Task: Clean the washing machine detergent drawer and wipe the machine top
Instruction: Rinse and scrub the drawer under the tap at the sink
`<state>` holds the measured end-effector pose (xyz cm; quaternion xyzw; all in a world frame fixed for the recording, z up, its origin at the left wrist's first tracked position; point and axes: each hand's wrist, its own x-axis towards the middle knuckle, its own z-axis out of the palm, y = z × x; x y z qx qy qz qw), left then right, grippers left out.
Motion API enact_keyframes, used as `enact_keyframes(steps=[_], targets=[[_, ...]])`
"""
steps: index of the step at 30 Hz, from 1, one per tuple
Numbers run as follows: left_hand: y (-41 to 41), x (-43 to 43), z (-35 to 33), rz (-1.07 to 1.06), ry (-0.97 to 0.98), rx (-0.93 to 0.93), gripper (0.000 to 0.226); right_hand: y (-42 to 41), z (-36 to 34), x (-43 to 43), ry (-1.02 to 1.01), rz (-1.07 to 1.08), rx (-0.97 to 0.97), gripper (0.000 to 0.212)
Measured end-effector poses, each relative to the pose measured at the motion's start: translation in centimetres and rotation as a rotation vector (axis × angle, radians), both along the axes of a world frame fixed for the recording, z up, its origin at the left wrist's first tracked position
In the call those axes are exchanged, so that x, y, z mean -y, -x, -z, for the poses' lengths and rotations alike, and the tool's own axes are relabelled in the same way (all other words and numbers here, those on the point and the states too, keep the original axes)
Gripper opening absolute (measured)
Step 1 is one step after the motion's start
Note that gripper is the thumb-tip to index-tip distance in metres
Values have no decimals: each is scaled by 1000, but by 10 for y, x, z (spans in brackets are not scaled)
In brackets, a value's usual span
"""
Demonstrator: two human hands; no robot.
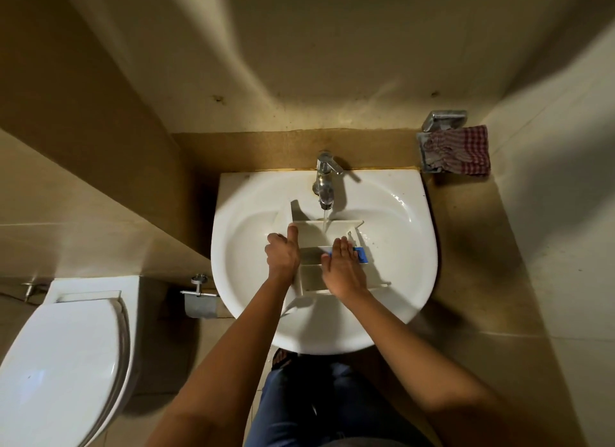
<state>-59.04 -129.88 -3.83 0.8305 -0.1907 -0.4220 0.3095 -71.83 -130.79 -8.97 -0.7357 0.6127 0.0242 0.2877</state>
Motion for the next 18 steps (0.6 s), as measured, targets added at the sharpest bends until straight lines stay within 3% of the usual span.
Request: enact_keyframes(steps=[4, 6, 8, 11, 13, 18], targets=[[0, 0, -1, -3, 0, -14, 61, -32, -23, -17, 60, -320, 243, 52], [-1, 0, -1, -2, 9, -21, 60, -23, -25, -10, 129, -383, 275, 47], [-1, -1, -1, -1, 15, -18, 58, -2, -16, 2, 182, -341, 184, 44], [-1, -2, 0, -1, 11, -24, 54, 28, -2, 22, 121, -7, 10, 37], [-1, -2, -1, 20, 11, -20, 53, 31, -2, 33, 31, 170, 26, 34], [-6, -3, -8, 125, 14, 22, 48, -10, -13, 42, -31, 86, 211, 45]])
